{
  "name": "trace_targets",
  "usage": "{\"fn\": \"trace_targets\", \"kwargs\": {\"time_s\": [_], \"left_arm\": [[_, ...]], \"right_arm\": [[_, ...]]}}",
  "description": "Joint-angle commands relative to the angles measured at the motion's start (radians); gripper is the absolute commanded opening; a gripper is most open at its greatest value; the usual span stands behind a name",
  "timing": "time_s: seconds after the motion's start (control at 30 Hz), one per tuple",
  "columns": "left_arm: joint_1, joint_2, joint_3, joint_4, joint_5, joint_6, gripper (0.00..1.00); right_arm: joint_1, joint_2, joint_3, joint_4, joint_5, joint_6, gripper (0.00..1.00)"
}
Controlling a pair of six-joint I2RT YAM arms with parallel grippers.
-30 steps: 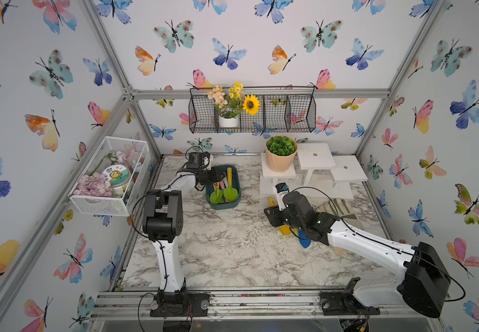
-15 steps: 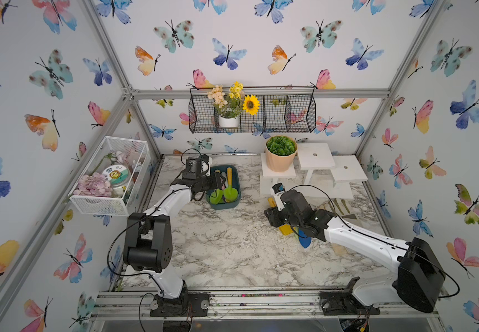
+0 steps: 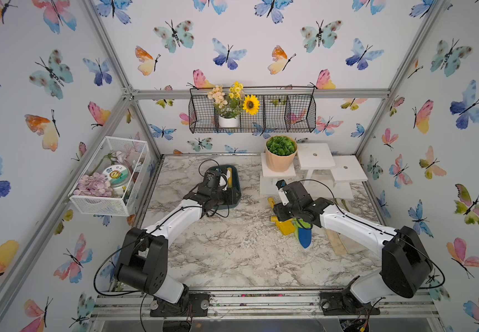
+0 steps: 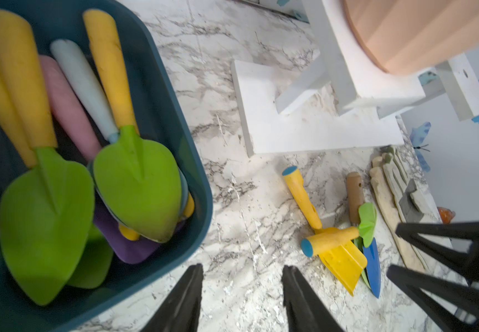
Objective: Put the shovel into the storage box
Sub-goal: Pick up the shovel from the center of the board.
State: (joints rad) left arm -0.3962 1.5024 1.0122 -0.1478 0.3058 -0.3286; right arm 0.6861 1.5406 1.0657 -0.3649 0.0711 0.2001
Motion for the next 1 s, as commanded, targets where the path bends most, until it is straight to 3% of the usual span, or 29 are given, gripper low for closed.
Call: {"fn": "trace_targets", "kwargs": {"time_s": [0.0, 0.27, 0.97], "left_arm": [[-0.024, -0.078, -0.059, 0.021, -0.05, -0.021, 0.51], [-0.027, -0.154, -0.156, 0.031, -0.039, -0.039, 0.51], [-0.027, -0.184, -0.212, 0.049, -0.034, -0.064, 0.5]], "right_arm": [[-0.013, 0.04, 0.049, -0.1, -0.009, -0.072, 0.59], [-0.06, 0.125, 0.099, -0.176, -0.01, -0.16, 0.63], [-0.082, 0.304, 0.185, -0.275, 0.094, -0.28, 0.57]]}}
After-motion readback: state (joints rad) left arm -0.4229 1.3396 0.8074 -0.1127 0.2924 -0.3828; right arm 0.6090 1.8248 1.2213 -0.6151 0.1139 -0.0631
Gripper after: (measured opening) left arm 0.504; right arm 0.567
